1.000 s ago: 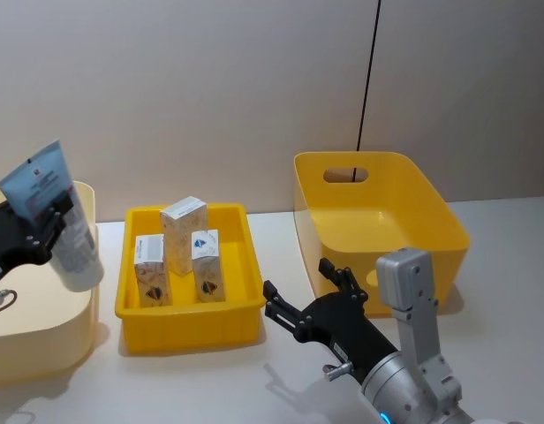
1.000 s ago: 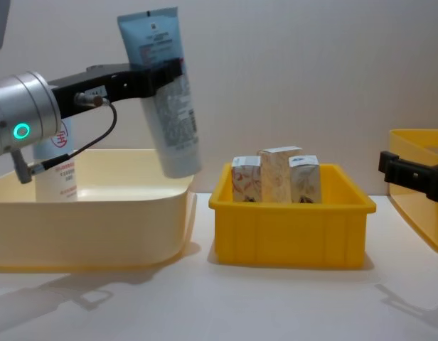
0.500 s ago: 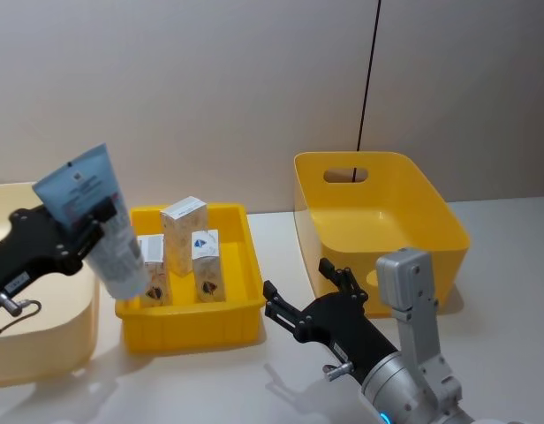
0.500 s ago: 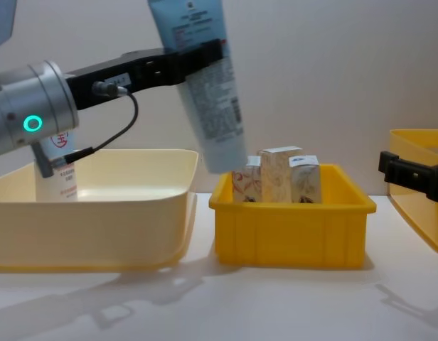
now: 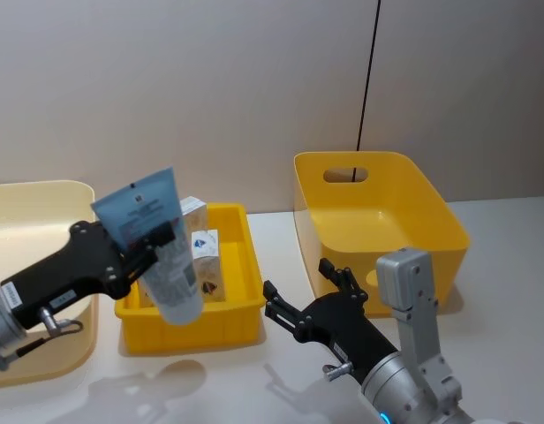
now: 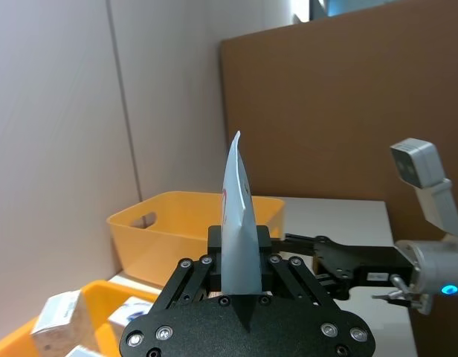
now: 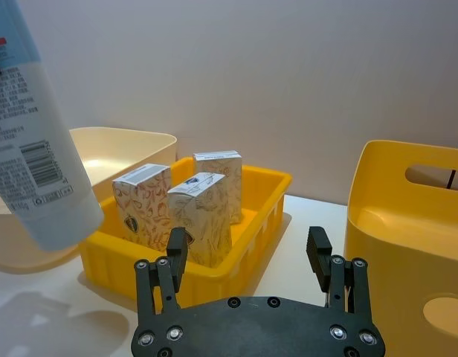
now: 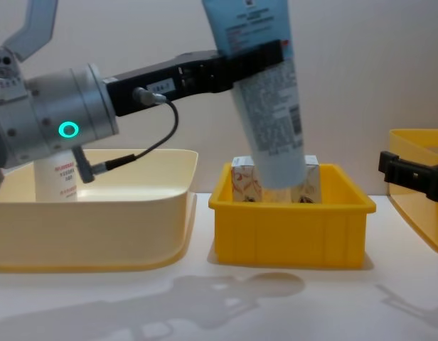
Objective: Bimanual collaborative sorting of washing and personal care products
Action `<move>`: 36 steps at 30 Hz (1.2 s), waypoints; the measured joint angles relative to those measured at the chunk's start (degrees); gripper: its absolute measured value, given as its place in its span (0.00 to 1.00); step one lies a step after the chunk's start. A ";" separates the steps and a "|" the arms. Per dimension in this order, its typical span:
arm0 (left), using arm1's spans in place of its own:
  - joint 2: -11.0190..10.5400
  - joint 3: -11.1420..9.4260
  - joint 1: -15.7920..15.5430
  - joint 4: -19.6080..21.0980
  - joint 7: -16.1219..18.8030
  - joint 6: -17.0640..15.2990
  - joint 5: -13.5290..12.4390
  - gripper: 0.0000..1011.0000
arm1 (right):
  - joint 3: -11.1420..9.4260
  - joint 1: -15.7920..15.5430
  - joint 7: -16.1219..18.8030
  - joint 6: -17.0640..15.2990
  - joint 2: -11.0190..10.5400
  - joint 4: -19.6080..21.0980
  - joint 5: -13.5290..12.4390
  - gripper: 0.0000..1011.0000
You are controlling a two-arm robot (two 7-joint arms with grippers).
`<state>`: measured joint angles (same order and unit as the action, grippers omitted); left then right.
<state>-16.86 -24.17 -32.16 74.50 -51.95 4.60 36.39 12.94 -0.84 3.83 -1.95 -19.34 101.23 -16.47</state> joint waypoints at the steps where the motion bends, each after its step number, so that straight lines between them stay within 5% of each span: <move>1: 0.10 -0.42 -0.28 -0.22 -0.59 0.20 -0.02 0.24 | 0.00 0.00 0.00 0.00 0.00 0.00 0.00 0.99; 25: 0.11 -4.28 -1.65 -0.89 -1.38 2.79 -3.08 0.24 | -0.06 -0.05 0.09 -0.01 -0.04 0.05 -0.05 0.99; 36: 0.06 -4.65 -1.78 -0.94 -1.33 3.06 -3.40 0.24 | -1.51 -0.82 4.83 -1.46 -2.40 1.59 -3.14 0.99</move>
<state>-16.80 -28.82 -33.94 73.55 -53.28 7.66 32.99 11.43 -1.66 8.65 -3.41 -21.74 102.82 -19.61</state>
